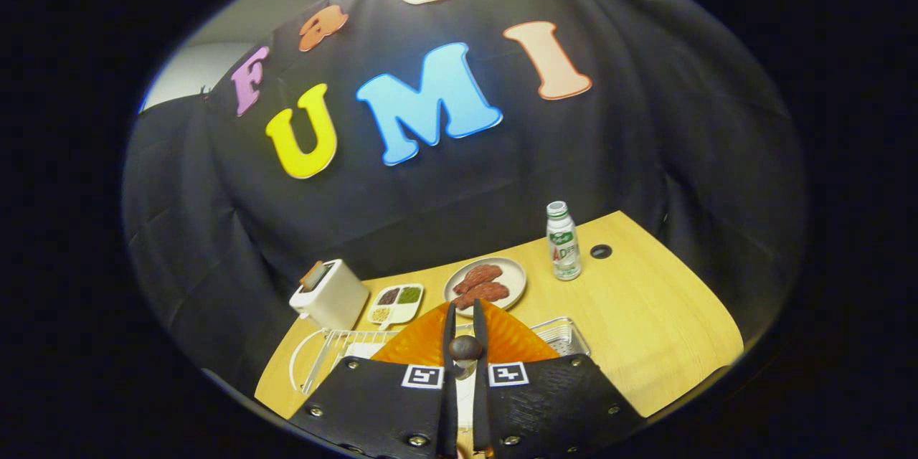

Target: Take the plate from the dish rack, then take the spoon from the basket and place it into the plate.

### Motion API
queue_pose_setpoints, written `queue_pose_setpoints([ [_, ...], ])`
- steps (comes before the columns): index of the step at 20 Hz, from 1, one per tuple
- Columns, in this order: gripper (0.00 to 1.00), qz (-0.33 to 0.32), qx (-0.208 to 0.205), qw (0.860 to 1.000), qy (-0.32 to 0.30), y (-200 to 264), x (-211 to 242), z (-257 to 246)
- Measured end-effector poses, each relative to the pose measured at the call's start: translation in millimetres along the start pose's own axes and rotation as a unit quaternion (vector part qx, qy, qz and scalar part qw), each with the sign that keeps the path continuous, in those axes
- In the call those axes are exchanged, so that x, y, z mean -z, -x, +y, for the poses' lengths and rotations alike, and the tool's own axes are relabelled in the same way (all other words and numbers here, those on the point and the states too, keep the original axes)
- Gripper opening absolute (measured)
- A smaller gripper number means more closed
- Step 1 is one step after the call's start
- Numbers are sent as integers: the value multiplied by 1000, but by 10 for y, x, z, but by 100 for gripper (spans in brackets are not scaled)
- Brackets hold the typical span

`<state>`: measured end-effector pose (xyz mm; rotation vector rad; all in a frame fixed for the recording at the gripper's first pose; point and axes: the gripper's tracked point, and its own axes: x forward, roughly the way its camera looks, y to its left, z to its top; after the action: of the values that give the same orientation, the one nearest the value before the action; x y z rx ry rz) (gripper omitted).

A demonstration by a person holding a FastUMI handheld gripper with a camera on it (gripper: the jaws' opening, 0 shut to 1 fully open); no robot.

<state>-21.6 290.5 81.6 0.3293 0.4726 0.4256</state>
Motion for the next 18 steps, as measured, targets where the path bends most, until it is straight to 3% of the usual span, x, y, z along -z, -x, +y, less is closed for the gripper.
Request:
queue_pose_setpoints([
  [8,8,108,-60,990,64,315,987,829],
  [18,8,184,-65,972,128,410,1995,1103],
])
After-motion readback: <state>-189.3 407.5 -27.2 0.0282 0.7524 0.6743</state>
